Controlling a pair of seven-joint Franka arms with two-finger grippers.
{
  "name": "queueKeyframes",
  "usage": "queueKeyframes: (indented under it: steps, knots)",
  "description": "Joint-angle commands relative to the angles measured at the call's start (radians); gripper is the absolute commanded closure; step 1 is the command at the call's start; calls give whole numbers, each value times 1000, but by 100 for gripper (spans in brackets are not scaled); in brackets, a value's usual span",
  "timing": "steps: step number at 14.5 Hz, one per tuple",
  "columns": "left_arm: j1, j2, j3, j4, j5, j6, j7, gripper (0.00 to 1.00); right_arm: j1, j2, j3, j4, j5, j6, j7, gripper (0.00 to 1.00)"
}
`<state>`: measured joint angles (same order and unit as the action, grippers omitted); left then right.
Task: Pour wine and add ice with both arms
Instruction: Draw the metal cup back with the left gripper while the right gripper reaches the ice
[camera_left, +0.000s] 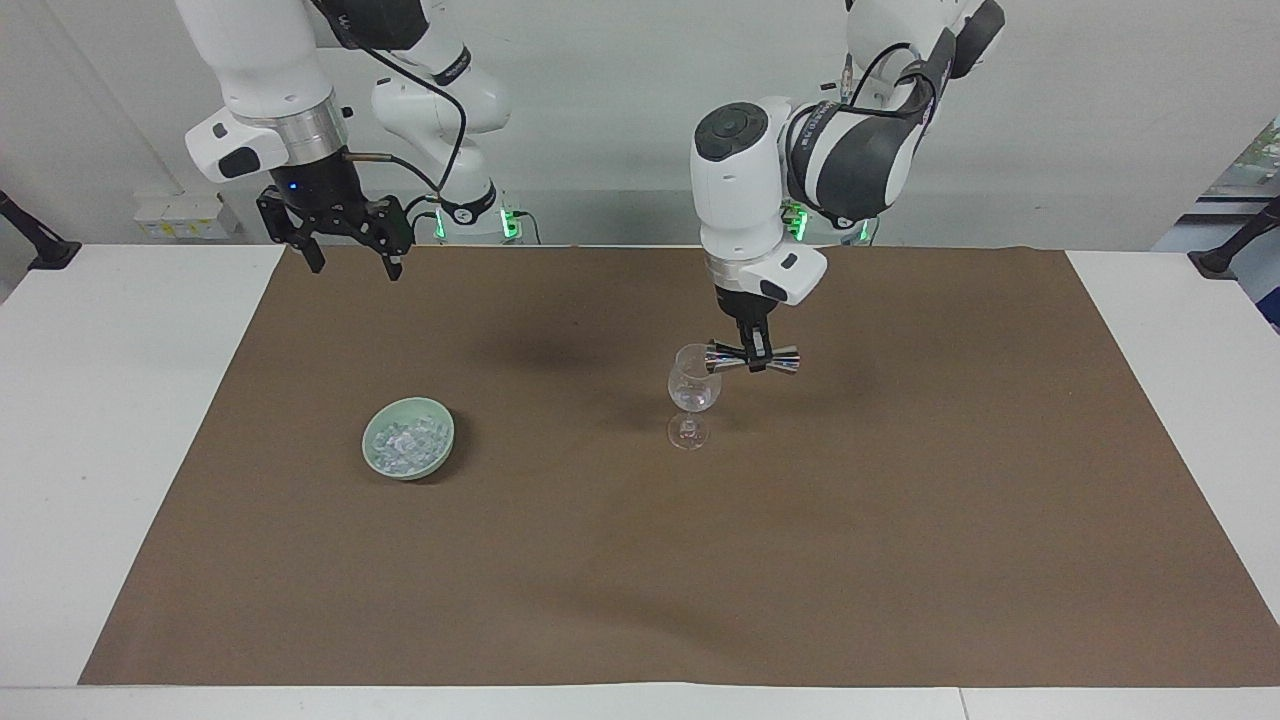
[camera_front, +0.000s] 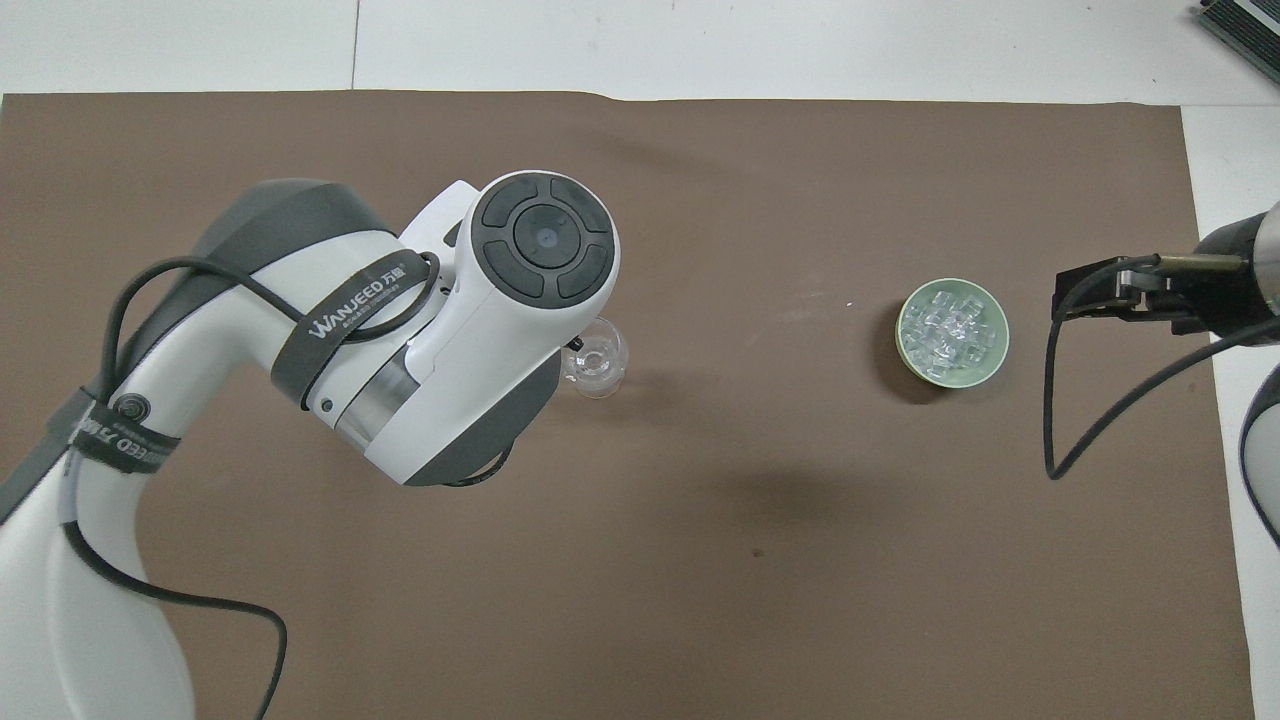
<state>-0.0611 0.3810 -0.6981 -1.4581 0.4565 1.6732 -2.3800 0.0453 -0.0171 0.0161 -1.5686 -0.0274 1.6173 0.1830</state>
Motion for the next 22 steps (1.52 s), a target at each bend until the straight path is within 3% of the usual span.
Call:
queueKeyframes:
  steps: [1, 5, 14, 22]
  knots:
    - [-13, 18, -6, 39, 21, -15, -4, 100, -18, -10, 1, -21, 18, 30, -48, 0]
    - [3, 10, -40, 41, 10, -18, 34, 100, -19, -14, 1, -28, 17, 30, -51, 0]
    - [112, -36, 33, 102, -364, -30, 447, 100, -31, -14, 1, -42, 17, 47, -54, 0]
    - [98, -97, 264, 64, -594, -84, 801, 100, -59, 23, -1, -295, 14, 393, -88, 0]
